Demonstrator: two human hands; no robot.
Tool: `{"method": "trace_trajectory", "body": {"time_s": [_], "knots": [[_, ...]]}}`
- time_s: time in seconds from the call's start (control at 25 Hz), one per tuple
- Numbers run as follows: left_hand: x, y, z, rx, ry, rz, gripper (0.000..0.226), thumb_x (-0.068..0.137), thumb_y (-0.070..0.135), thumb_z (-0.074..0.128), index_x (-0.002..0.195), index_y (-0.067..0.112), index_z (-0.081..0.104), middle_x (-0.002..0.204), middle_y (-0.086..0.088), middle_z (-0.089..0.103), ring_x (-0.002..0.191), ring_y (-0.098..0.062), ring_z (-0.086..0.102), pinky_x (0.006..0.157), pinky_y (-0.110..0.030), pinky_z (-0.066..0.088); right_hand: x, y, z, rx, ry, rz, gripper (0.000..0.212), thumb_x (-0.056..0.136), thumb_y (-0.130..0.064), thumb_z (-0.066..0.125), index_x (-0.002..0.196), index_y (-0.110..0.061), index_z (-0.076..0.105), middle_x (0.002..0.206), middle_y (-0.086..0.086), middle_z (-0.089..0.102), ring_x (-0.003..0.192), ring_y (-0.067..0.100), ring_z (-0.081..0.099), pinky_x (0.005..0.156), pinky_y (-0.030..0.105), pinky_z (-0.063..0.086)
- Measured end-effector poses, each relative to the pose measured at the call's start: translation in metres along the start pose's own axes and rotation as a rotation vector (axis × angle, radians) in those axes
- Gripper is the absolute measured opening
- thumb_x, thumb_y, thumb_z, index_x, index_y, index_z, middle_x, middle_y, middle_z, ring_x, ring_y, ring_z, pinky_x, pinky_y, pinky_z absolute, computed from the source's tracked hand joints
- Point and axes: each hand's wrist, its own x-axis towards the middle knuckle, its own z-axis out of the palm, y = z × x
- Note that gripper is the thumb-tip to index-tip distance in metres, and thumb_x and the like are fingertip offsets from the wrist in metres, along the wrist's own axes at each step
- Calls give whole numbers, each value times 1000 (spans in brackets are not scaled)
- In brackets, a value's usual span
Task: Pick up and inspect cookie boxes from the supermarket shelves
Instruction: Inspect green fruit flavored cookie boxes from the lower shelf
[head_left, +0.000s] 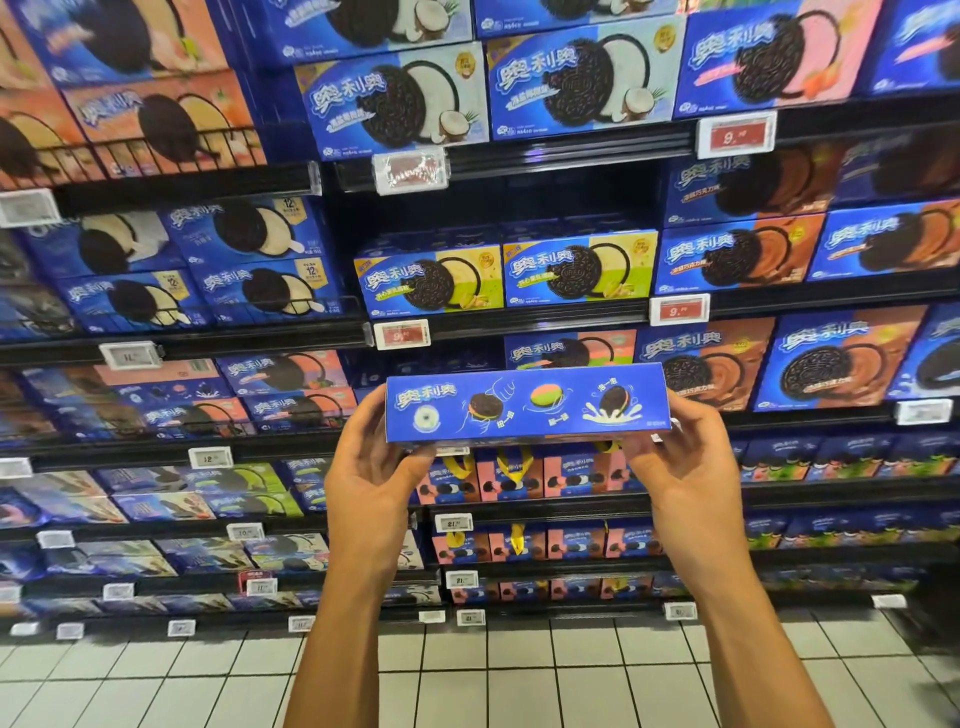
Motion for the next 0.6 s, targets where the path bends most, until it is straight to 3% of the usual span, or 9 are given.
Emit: {"method": "trace_trajectory", "body": {"time_s": [0.12,0.24,0.36,0.44,0.52,0.6], "knots": [[1,-1,-1,4,-10,-8,60,74,9,71,121,46,59,125,12,67,119,-11,62,86,-22,54,0,1,-2,11,-22,-5,55,89,13,62,112,-36,59,122,-10,68,119,7,62,94,26,55],[5,-3,-3,22,-35,-20,60,73,13,71,124,42,60,126,9,67,117,-11,63,85,-21,54,2,2,-7,-5,-48,4,53,88,12,63,114,-34,58,124,-11,67,121,9,61,101,35,52],[16,-3,-5,58,-19,-74,49,75,23,72,124,29,63,115,7,72,106,-9,67,78,-18,55,4,-5,-11,-81,-108,18,39,83,-20,75,109,-45,60,121,-13,69,115,7,64,97,32,54],[23,-3,-3,54,-5,-195,36,77,33,71,112,26,71,108,3,75,96,-15,71,71,-23,57,7,-8,-9,-91,-117,76,36,74,-40,78,106,-45,63,117,-12,70,111,10,67,93,35,54],[30,-3,1,95,-16,-313,29,77,41,70,101,26,74,102,2,77,86,-17,74,62,-27,57,13,-4,-5,-53,-76,181,44,71,-49,77,112,-41,63,116,-5,69,110,18,68,90,39,57],[38,-4,5,123,-5,-378,28,78,43,70,97,24,74,94,3,78,71,-13,73,50,-21,51,19,-1,-3,61,-71,325,44,76,-52,71,117,-36,64,115,9,67,108,28,65,90,44,53]]}}
